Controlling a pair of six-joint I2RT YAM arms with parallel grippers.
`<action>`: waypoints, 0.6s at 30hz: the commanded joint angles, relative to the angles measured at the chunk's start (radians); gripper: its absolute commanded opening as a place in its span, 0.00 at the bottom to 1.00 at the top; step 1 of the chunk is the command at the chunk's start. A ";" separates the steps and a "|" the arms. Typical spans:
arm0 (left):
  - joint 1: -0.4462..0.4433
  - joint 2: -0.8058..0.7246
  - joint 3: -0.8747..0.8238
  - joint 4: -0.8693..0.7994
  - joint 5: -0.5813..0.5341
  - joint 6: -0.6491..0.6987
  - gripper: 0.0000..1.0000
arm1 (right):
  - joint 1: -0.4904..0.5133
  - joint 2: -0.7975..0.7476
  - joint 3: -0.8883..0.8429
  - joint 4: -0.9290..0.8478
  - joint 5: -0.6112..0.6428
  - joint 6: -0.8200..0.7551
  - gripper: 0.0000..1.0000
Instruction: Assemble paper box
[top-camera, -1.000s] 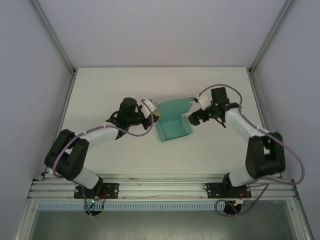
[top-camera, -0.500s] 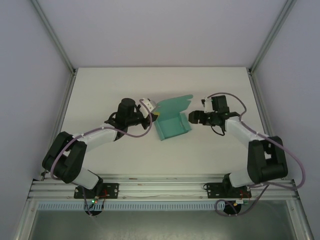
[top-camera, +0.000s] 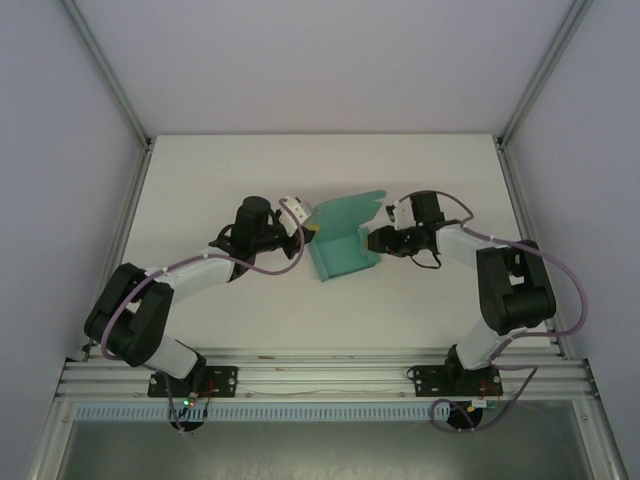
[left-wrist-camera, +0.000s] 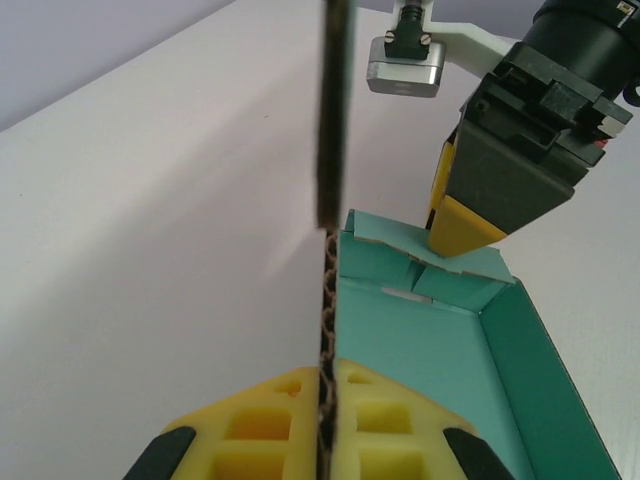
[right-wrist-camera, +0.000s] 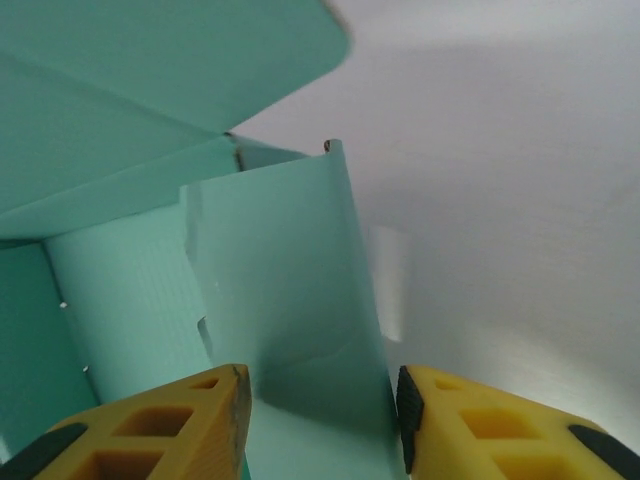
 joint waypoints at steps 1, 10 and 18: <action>-0.011 -0.001 0.025 0.008 0.006 0.008 0.00 | 0.026 0.011 0.028 0.003 -0.026 -0.025 0.40; -0.015 -0.007 0.025 0.006 -0.014 0.005 0.00 | 0.127 0.017 0.071 -0.082 0.277 -0.035 0.35; -0.022 -0.009 0.042 -0.006 -0.017 0.003 0.00 | 0.256 0.066 0.136 -0.201 0.617 0.001 0.16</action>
